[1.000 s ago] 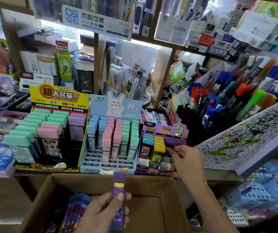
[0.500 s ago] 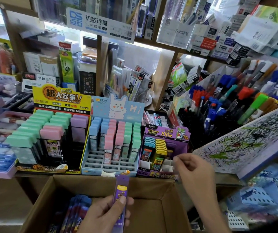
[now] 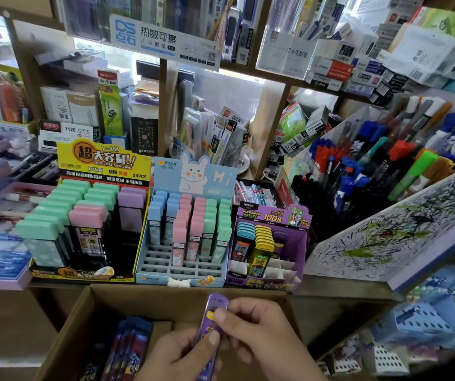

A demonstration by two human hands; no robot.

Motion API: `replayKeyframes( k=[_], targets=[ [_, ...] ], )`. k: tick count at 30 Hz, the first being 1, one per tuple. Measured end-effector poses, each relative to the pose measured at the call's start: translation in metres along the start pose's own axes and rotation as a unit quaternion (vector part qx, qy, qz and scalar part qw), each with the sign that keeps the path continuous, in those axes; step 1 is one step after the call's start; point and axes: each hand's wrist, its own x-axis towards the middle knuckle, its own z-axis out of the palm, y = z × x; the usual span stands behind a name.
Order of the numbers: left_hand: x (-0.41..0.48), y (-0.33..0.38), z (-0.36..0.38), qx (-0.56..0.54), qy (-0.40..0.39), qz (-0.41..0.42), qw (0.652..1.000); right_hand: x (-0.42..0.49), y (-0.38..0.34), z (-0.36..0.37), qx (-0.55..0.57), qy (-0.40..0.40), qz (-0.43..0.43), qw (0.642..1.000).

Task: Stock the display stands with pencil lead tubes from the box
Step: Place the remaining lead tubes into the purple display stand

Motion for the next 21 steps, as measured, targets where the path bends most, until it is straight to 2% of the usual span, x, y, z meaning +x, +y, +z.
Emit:
replayKeyframes(
  k=[3,5,8,11,19,21],
  targets=[
    [-0.006,0.001,-0.01,0.029,-0.065,-0.007,0.997,-0.001,0.001,-0.004,0.024,0.0,-0.02,1.0],
    [-0.012,-0.002,-0.02,0.099,-0.091,0.02,0.991,-0.001,0.001,-0.009,0.047,0.01,-0.034,0.998],
    [-0.011,0.0,-0.034,0.15,0.002,0.022,0.988,-0.003,0.0,-0.021,0.054,0.049,-0.065,0.995],
    [-0.017,0.003,-0.055,0.297,0.041,0.067,0.952,-0.005,-0.004,-0.037,0.015,0.113,-0.09,0.989],
    [-0.005,0.009,-0.106,0.441,0.013,0.055,0.896,-0.009,-0.022,-0.081,-0.046,0.219,-0.158,0.962],
    [0.006,-0.003,-0.114,0.475,0.01,0.075,0.877,-0.008,-0.026,-0.09,-0.053,0.246,-0.181,0.951]
  ],
)
